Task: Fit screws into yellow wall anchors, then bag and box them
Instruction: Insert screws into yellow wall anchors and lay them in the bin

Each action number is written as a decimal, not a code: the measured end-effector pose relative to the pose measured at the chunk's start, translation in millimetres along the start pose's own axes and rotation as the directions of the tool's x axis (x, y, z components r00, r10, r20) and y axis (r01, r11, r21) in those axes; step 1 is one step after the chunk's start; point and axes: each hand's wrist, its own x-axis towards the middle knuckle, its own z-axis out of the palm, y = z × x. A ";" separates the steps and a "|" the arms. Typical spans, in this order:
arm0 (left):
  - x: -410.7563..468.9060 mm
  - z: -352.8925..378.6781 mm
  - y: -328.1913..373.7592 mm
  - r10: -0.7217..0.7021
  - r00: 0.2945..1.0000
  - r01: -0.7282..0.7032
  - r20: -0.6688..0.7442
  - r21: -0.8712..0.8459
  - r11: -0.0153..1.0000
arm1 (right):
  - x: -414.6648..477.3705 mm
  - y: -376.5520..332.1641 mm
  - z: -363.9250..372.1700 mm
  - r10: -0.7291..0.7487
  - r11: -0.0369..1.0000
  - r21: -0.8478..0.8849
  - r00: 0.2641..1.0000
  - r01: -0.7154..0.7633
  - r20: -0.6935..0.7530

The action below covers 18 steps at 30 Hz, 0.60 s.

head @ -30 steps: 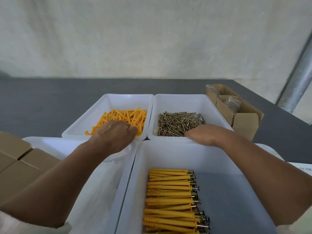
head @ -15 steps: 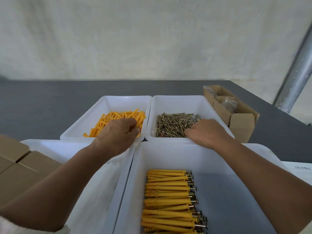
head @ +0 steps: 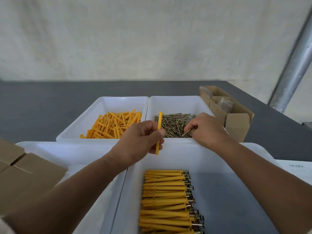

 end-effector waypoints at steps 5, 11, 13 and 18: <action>-1.3 3.3 -2.5 0.031 0.999 -0.034 0.026 0.131 0.991 | -3.2 0.7 2.7 -0.045 0.998 0.045 0.997 0.048 -0.065; -2.4 3.7 -4.7 0.052 0.994 -0.080 0.097 0.312 0.947 | -7.6 -7.8 -1.9 -0.044 0.993 0.103 0.995 0.053 -0.090; -2.8 3.5 -4.4 0.057 0.992 -0.091 0.109 0.335 0.938 | -7.9 -12.0 -8.4 -0.036 0.994 0.098 0.996 0.044 -0.079; -2.7 2.3 -3.5 0.049 0.993 -0.082 0.109 0.329 0.941 | -12.3 -17.9 -28.3 -0.087 0.996 -0.018 0.983 0.086 -0.159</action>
